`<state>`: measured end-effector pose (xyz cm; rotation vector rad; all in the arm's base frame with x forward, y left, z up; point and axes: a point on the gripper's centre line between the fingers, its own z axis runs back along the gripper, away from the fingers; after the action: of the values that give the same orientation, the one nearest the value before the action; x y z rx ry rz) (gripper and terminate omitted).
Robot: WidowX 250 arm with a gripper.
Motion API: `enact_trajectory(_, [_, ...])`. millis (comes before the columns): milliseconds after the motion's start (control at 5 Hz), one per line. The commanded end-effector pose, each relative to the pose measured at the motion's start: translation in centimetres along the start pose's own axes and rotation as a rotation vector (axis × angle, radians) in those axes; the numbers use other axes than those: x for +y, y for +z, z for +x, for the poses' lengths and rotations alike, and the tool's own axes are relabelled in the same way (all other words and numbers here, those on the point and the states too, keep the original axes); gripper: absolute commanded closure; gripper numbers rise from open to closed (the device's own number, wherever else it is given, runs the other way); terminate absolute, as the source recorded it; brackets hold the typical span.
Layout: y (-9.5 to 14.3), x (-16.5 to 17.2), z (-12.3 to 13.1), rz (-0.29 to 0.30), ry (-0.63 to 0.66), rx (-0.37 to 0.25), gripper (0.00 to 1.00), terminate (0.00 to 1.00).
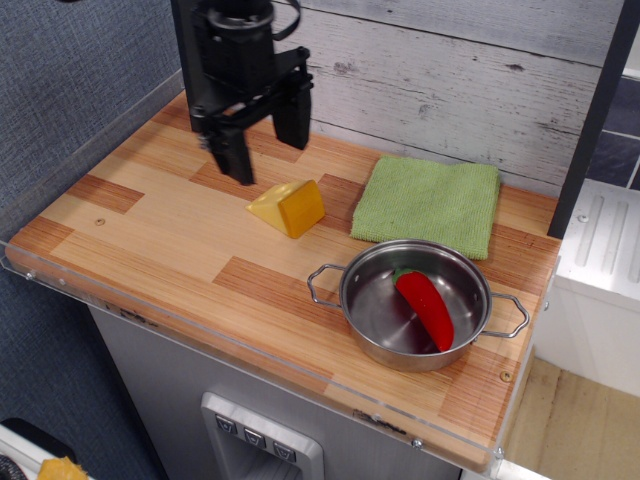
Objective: Move the cheese to the far edge of the table
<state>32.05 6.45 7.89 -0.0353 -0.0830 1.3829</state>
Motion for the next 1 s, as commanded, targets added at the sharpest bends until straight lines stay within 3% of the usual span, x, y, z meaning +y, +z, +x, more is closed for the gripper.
enact_trajectory(0, [-0.1, -2.3, 0.1, -0.068, 0.012, 0.002, 0.00, 0.00])
enact_trajectory(800, [-2.2, -2.8, -0.2, -0.045, -0.021, -0.023, 0.00, 0.00])
